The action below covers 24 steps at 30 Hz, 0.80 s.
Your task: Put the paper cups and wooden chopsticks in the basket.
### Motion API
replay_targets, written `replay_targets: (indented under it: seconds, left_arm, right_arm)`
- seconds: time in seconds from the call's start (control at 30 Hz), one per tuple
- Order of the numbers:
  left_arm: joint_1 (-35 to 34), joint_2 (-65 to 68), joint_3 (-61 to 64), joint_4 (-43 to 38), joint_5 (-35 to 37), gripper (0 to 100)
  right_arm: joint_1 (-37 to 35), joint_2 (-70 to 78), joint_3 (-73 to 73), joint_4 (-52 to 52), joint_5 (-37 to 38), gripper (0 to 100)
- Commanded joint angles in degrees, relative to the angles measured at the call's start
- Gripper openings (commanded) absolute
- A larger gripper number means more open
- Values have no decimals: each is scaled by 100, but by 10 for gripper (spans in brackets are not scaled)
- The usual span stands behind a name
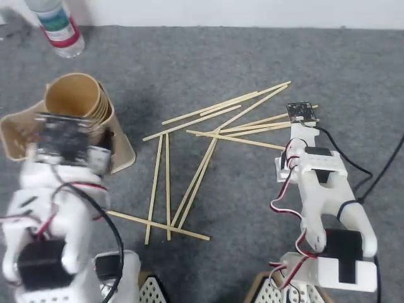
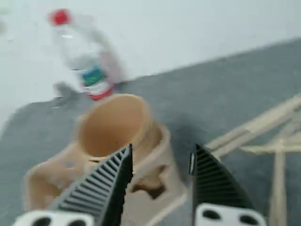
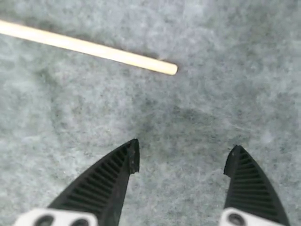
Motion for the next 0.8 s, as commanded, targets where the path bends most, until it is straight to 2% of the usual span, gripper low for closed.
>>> replay_targets:
  seconds: [0.0, 0.1, 0.23, 0.57, 0.77]
  left_arm:
    - [791, 932, -268, 554, 343, 186]
    - [1134, 1908, -251, 905, 360, 185]
    - [1327, 2945, -251, 826, 510, 184]
    - [1345, 4396, 523, -738, 1169, 184]
    - [1169, 5301, 1130, -1811, 1213, 184]
  right_arm:
    - [-48, -224, -18, -119, -26, 299]
    - [-48, -224, -18, -119, -26, 299]
    - [-57, -224, -18, -119, -26, 299]
    - [-57, -224, -18, -119, -26, 299]
    - [-57, -224, -18, -119, -26, 299]
